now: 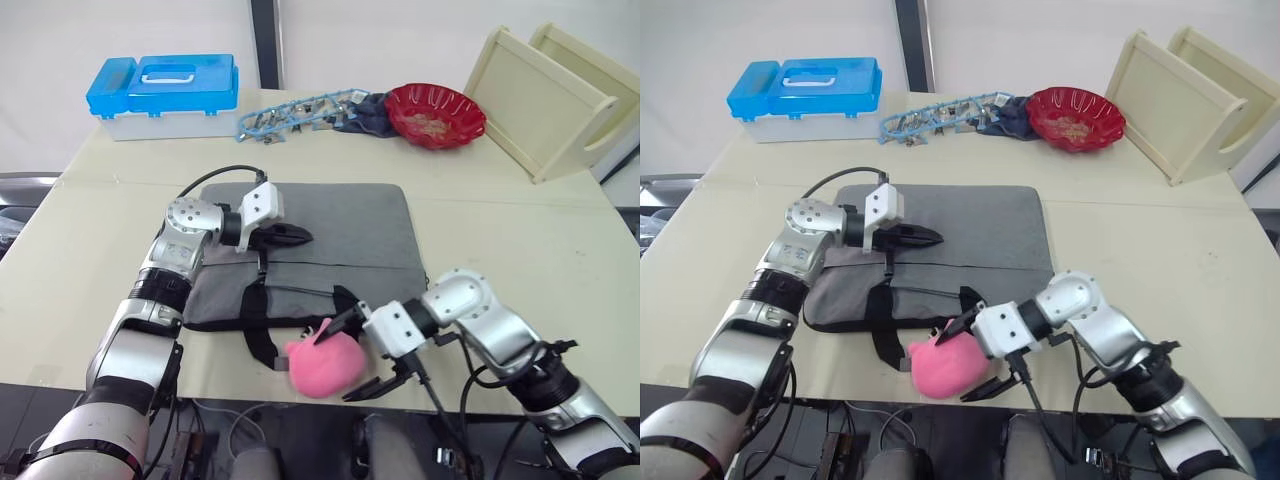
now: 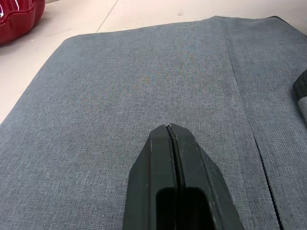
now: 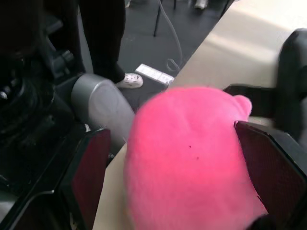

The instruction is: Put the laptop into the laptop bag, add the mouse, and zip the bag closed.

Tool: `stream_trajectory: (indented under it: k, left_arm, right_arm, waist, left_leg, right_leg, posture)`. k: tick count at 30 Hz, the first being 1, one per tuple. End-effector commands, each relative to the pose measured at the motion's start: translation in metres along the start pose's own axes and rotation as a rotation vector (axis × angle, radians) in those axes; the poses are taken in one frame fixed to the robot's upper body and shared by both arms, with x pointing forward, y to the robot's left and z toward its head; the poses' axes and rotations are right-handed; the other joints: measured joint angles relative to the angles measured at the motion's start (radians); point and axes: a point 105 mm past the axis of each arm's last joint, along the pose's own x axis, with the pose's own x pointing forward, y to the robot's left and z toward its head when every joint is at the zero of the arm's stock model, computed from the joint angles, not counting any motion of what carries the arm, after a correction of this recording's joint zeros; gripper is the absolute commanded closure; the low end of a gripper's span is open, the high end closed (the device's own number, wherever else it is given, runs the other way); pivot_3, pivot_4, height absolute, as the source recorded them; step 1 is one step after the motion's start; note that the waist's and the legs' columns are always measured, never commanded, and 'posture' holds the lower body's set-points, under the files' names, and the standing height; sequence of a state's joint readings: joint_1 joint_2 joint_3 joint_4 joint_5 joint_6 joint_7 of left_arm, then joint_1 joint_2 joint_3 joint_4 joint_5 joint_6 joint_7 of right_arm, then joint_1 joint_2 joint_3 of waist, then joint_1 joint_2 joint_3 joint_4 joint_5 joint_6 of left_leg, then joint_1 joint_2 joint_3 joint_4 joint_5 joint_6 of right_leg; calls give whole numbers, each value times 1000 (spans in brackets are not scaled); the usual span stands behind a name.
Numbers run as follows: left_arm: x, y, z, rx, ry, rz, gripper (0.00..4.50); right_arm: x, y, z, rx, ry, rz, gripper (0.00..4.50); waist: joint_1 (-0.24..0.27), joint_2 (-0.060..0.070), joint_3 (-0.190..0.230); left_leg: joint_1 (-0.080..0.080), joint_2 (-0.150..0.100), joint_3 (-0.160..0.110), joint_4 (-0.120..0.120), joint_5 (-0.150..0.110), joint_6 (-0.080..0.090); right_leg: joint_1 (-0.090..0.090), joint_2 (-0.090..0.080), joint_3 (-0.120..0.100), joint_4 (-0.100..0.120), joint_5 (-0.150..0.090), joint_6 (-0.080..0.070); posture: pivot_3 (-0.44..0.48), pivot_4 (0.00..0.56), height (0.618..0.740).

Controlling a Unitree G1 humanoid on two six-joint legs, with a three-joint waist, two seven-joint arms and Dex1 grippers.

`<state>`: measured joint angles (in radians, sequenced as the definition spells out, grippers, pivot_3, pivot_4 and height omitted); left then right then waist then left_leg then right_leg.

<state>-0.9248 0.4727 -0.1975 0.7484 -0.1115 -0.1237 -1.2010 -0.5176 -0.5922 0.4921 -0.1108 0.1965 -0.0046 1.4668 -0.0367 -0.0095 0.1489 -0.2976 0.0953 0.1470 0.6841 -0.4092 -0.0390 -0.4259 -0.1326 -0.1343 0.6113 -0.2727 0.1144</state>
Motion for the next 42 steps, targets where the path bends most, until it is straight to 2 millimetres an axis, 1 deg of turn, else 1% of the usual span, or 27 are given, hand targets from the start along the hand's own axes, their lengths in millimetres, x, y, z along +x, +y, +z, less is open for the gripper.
stream_trajectory:
  k: [1, 4, 5, 6, 7, 11, 13, 15, 17, 21, 25, 29, 34, 38, 42]
  left_arm:
    - [4, -37, -60, -130, 194, -115, 4491]
    - [3, -40, -63, -113, 209, -124, 4500]
    - [3, -41, -64, -111, 211, -127, 4500]
    - [2, -41, -64, -112, 209, -128, 4500]
    - [1, -42, -64, -107, 210, -130, 4500]
    - [-1, -46, -64, -88, 202, -144, 4500]
    - [3, -59, -65, -50, 192, -195, 4500]
    - [5, -70, -69, -23, 196, -234, 4500]
    - [4, -79, -76, -20, 217, -256, 4500]
    - [1, -85, -90, -30, 258, -255, 4500]
    - [-4, -90, -99, -23, 288, -267, 4500]
    - [-7, -94, -102, -30, 283, -266, 4500]
    - [-10, -101, -105, -47, 278, -265, 4500]
    - [-8, -102, -101, -71, 254, -258, 4500]
    - [-5, -112, -98, -73, 240, -287, 4500]
  right_arm:
    - [4, -5, -5, -67, 39, 7, 0]
    - [2, -4, -11, -70, 38, 12, 742]
    - [1, -3, -12, -74, 43, 11, 1146]
    - [0, -3, -13, -75, 43, 8, 1649]
    - [-3, -2, -10, -63, 28, 0, 1974]
    - [-9, 3, -4, -40, -6, -12, 3527]
    - [-13, 8, -4, -21, -23, -27, 4213]
    - [-17, 11, -3, -8, -29, -46, 4338]
    - [-22, 15, 1, 17, -41, -66, 4338]
    - [-31, 26, 6, 64, -49, -85, 4338]
    - [-42, 28, 5, 103, -29, -148, 4338]
    - [-60, 28, -5, 136, 35, -233, 4338]
    - [-80, 41, -21, 197, 117, -318, 4338]
    - [-92, 46, -27, 190, 165, -383, 4339]
    - [-115, 67, -40, 295, 220, -463, 4339]
  waist:
    - [-1, 0, 0]
    - [-1, 2, -2]
    - [-1, 3, -2]
    - [-1, 3, -2]
    - [-1, 3, -3]
    - [1, 4, -4]
    - [1, 5, -4]
    - [4, 6, -6]
    - [6, 6, -6]
    - [10, 7, -8]
    - [11, 8, -16]
    - [9, 11, -22]
    - [10, 15, -27]
    - [5, 16, -31]
    - [9, 18, -31]
  left_leg:
    - [0, 0, 0, 0, 0, 0]
    - [0, 0, 0, 0, 0, 0]
    - [0, 0, 0, 0, 0, 0]
    - [0, 0, 0, 0, 0, 0]
    - [0, 0, 0, 0, 0, 0]
    - [0, 0, 0, 0, 0, 0]
    - [0, 0, 0, 0, 0, 0]
    - [0, 0, 0, -1, 0, 0]
    - [0, 0, 0, -1, 0, 0]
    - [0, 0, 0, 0, 0, 0]
    - [0, 0, -1, 0, -1, 2]
    - [0, 0, 0, -1, -2, 3]
    - [1, 1, 0, -3, -2, 3]
    - [2, 1, 0, -3, -3, 5]
    - [14, 2, 0, -7, -6, 6]
  right_leg:
    - [0, 0, 0, 0, 0, 0]
    - [0, 0, 0, 0, 0, 0]
    - [0, 0, 0, 0, 0, 0]
    - [0, 0, 0, 0, 0, 0]
    - [0, 0, 0, 0, 0, 0]
    - [0, 0, 0, 0, 0, 0]
    - [0, 0, 0, 0, 0, 0]
    - [0, 0, 0, -1, 0, 0]
    - [0, 0, 0, -1, 0, 0]
    - [1, 0, 0, 0, 0, 0]
    - [3, 0, 0, -2, 0, 0]
    - [4, 0, 0, -4, 0, 0]
    - [4, 0, 0, -5, 0, 0]
    - [5, 0, 0, -6, 0, 0]
    - [16, 1, 0, -13, -1, -1]
  posture:
    - [0, 150, 740]
    - [0, 150, 740]
    - [0, 150, 740]
    - [0, 150, 740]
    - [0, 150, 740]
    - [0, 150, 740]
    - [0, 150, 740]
    - [0, 150, 740]
    - [0, 150, 740]
    - [0, 150, 740]
    - [0, 150, 740]
    - [0, 150, 740]
    - [0, 150, 740]
    - [0, 150, 740]
    - [0, 150, 740]
